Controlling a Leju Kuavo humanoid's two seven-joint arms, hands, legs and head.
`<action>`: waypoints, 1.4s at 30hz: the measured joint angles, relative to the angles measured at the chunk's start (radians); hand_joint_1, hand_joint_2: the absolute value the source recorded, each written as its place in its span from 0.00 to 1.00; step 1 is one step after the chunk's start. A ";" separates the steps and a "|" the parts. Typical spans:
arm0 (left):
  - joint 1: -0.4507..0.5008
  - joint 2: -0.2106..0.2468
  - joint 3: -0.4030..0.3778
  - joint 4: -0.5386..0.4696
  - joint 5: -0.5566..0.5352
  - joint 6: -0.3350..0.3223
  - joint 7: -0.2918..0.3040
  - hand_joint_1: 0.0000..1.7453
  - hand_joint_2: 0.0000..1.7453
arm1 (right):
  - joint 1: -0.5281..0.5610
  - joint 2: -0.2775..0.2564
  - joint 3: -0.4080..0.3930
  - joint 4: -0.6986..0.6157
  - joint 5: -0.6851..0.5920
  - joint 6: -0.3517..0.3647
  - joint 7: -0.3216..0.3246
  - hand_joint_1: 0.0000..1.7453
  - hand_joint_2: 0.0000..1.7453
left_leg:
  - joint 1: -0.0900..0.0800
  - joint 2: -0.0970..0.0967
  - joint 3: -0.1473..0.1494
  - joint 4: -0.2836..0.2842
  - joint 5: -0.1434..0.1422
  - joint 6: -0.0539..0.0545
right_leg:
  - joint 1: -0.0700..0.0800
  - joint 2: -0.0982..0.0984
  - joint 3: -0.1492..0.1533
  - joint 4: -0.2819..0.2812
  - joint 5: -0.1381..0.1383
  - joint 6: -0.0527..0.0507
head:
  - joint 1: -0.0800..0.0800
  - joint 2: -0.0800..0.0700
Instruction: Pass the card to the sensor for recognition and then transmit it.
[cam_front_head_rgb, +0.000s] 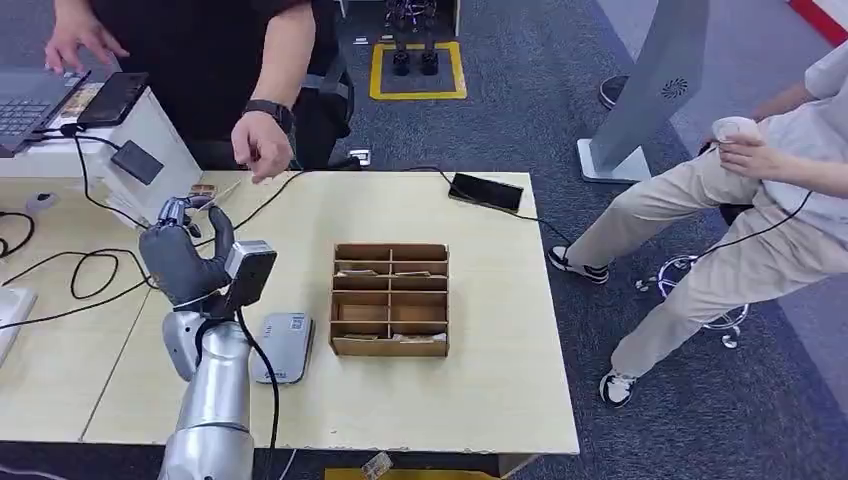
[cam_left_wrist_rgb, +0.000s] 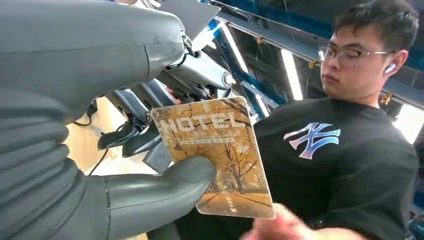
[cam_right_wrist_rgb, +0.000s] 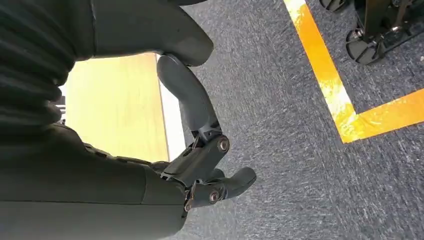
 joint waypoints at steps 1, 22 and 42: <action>0.002 0.000 -0.002 0.000 -0.007 0.000 0.000 1.00 1.00 | 0.000 0.000 0.001 0.000 -0.002 0.000 0.000 0.00 1.00 | 0.000 0.000 0.000 0.000 0.000 0.000 | 0.000 0.000 0.000 0.000 0.000 0.000 | 0.000 0.000; 0.051 0.028 0.064 0.093 -0.057 0.000 0.002 1.00 1.00 | 0.007 0.000 0.009 0.008 -0.042 0.000 -0.015 0.00 1.00 | 0.000 0.000 0.000 0.000 0.000 0.000 | 0.000 0.000 0.000 0.000 0.000 0.000 | 0.000 0.000; 0.114 0.045 0.093 0.231 -0.084 0.000 0.032 1.00 1.00 | 0.020 -0.003 0.009 0.008 -0.050 -0.010 -0.034 0.00 1.00 | 0.000 0.000 0.000 0.000 0.000 0.000 | 0.000 0.000 0.000 0.000 0.000 0.000 | 0.000 0.000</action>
